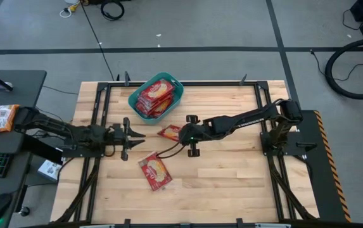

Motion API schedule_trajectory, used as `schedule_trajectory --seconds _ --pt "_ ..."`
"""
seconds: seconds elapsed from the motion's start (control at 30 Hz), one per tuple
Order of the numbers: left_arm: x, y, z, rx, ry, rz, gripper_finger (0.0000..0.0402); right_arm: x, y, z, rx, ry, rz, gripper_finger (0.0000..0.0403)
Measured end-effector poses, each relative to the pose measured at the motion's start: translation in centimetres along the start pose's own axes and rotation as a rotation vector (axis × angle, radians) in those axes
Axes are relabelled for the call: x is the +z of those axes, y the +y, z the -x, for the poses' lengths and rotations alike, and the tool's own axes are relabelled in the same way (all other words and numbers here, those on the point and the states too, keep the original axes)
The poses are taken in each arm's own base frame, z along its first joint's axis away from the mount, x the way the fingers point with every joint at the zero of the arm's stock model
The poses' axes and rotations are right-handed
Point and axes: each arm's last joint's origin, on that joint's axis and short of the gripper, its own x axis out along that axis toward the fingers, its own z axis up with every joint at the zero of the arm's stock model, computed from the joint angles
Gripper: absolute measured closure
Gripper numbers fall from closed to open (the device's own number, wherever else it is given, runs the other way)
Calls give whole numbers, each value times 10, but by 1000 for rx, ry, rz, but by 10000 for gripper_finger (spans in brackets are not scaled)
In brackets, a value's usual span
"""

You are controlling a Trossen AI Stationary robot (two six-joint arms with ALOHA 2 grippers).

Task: Sort popcorn bags into baskets
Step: Put the red popcorn bag into the green bin

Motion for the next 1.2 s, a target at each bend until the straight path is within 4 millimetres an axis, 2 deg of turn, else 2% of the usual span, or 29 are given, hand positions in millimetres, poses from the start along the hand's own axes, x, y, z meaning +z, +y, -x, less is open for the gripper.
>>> schedule_trajectory --seconds 0.3,0.63,0.8,1.0,1.2 --pt "-8 -3 -13 22 68 -1 207 0 -3 -1 -12 1 -39 402" --pt "4 -13 -48 38 176 -76 191 0 -5 -1 -15 -7 -94 402" --pt "4 -18 -67 36 227 -111 163 1 -5 -1 -11 -7 -98 402" --pt "-6 -25 -89 34 305 -138 123 1 -6 -2 15 -18 -152 402" --pt "-20 -28 -110 116 383 -245 121 2 -6 -2 35 -28 -164 402"
